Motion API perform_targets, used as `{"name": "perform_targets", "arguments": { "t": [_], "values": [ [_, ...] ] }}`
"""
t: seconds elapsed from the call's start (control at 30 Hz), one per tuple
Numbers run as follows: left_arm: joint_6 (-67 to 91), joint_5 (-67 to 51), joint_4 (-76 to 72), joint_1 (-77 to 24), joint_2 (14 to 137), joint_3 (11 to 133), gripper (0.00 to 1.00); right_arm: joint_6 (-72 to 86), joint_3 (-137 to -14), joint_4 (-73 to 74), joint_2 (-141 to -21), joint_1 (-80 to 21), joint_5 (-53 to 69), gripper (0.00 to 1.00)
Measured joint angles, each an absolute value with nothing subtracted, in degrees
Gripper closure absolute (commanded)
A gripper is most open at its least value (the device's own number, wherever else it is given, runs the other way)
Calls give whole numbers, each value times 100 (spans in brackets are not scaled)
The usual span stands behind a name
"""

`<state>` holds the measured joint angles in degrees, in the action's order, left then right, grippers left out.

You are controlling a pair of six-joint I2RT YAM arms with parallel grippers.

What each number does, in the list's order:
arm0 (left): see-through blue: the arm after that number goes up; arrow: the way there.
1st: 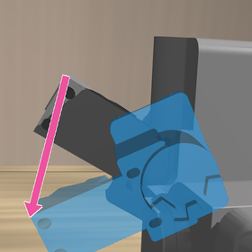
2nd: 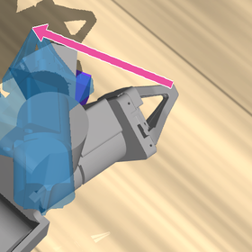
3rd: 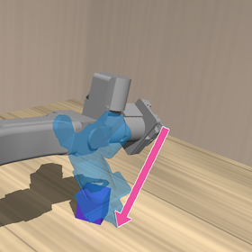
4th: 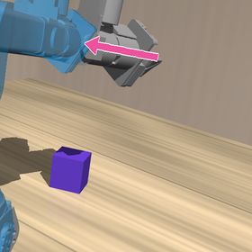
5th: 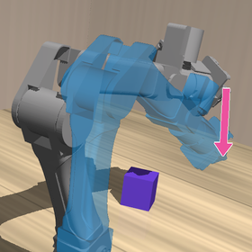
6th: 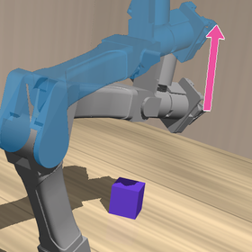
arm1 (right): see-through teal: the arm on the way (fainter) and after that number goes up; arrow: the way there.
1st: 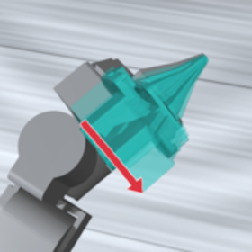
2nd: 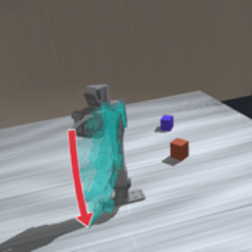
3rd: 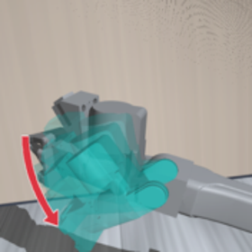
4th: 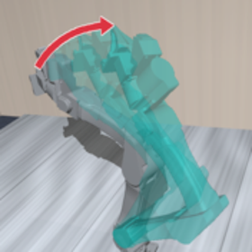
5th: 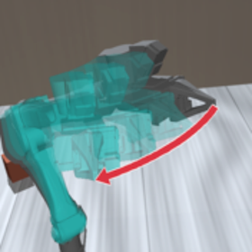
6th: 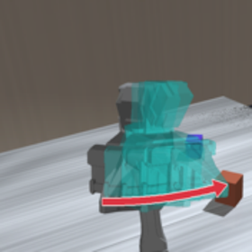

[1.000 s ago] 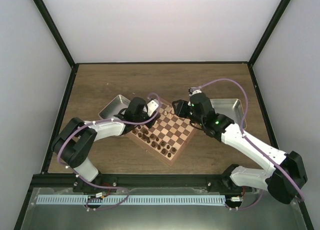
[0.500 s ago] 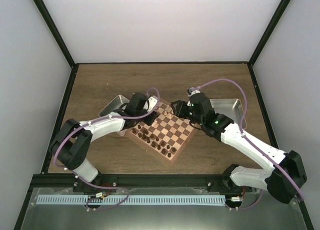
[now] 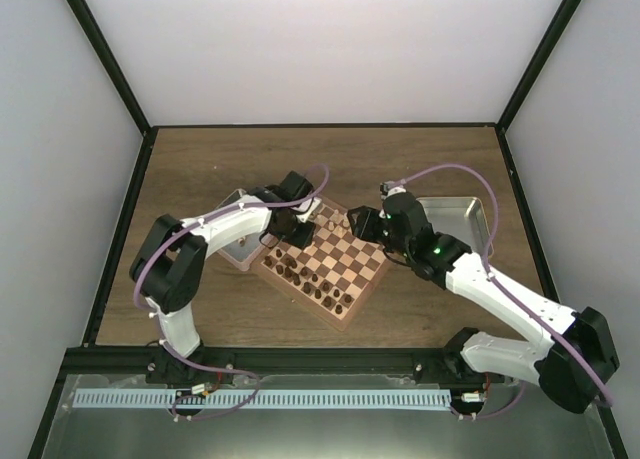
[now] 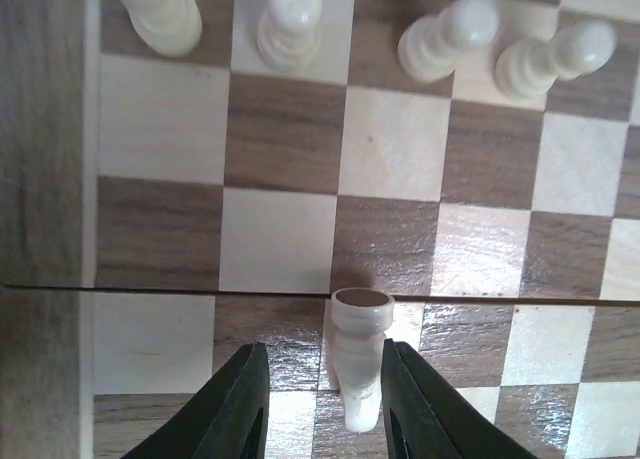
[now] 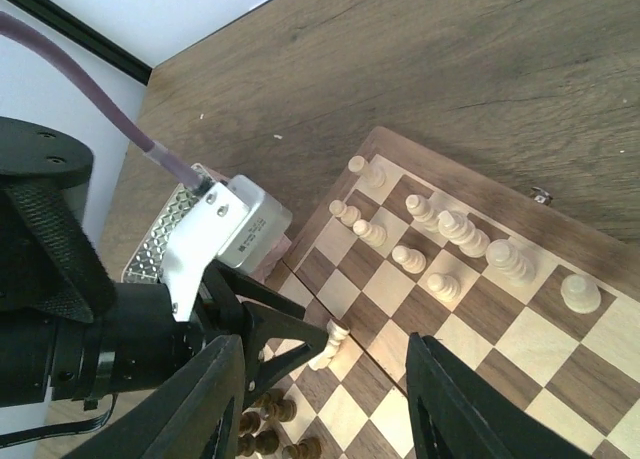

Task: Set up the chess pieces on the board
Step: Pick up the chess piece from the chessboard.

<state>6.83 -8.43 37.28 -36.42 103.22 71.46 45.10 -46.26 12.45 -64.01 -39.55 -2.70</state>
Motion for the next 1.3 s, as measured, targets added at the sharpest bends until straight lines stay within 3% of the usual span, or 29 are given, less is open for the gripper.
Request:
{"name": "perform_targets", "arguments": {
  "t": [0.6, 0.93, 1.17, 1.3],
  "values": [
    [711, -1144, 4047, -3642, 10807, 7489, 66, 4574, -4495, 1247, -6294, -3955, -419, 53],
    [716, -1190, 3931, -3642, 10901, 7531, 87, 4595, -4431, 1177, -6278, -3955, -384, 53],
    [917, -1140, 3728, -3642, 10761, 7363, 91, 4499, -3837, 552, -5964, -3955, 73, 44],
    [1500, -1240, 3282, -3642, 10057, 6849, 91, 4563, -3542, 40, -5774, -3955, 482, 41]
  ]
}}
